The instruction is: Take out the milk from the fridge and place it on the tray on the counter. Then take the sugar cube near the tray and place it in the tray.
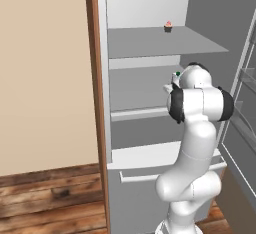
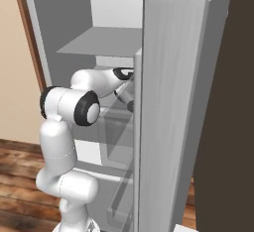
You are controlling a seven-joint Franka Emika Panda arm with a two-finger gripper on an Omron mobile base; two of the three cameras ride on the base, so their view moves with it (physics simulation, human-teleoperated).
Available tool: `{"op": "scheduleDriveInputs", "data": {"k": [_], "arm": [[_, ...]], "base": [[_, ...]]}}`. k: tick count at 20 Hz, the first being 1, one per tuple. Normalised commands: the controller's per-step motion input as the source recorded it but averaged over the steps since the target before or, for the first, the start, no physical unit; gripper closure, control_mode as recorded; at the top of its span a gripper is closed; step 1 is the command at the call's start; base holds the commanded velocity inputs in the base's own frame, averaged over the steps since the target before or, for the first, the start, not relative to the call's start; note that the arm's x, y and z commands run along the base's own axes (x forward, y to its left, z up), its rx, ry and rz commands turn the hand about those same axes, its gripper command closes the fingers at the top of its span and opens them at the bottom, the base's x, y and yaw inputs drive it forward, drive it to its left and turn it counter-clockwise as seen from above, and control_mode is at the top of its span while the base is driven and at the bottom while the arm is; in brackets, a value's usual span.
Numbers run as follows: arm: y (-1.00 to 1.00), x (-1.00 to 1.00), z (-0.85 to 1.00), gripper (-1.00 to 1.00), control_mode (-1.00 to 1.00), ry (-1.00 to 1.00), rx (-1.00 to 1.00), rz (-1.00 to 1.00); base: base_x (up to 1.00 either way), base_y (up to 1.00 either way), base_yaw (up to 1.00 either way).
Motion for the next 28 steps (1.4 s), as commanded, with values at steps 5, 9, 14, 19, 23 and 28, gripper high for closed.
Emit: {"op": "scheduleDriveInputs", "data": {"k": [5, 9, 14, 19, 23, 28], "arm": [[-0.04, 0.21, 0.03, -1.0, -1.0, 0.01, 0.0, 0.0], [-0.02, 0.28, 0.0, -1.0, -1.0, 0.0, 0.0, 0.0], [-0.22, 0.1, 0.0, -1.0, -1.0, 0.0, 0.01, 0.0], [-0.03, 0.28, 0.0, -1.0, -1.0, 0.02, 0.0, 0.0], [0.0, 0.27, 0.0, -1.0, -1.0, 0.0, 0.0, 0.0], [0.0, 0.15, 0.0, 1.0, -1.0, 0.0, 0.0, 0.0]], "base": [[0.0, 0.0, 0.0], [0.0, 0.0, 0.0], [0.0, 0.0, 0.0], [0.0, 0.0, 0.0], [0.0, 0.0, 0.0], [0.0, 0.0, 0.0]]}}
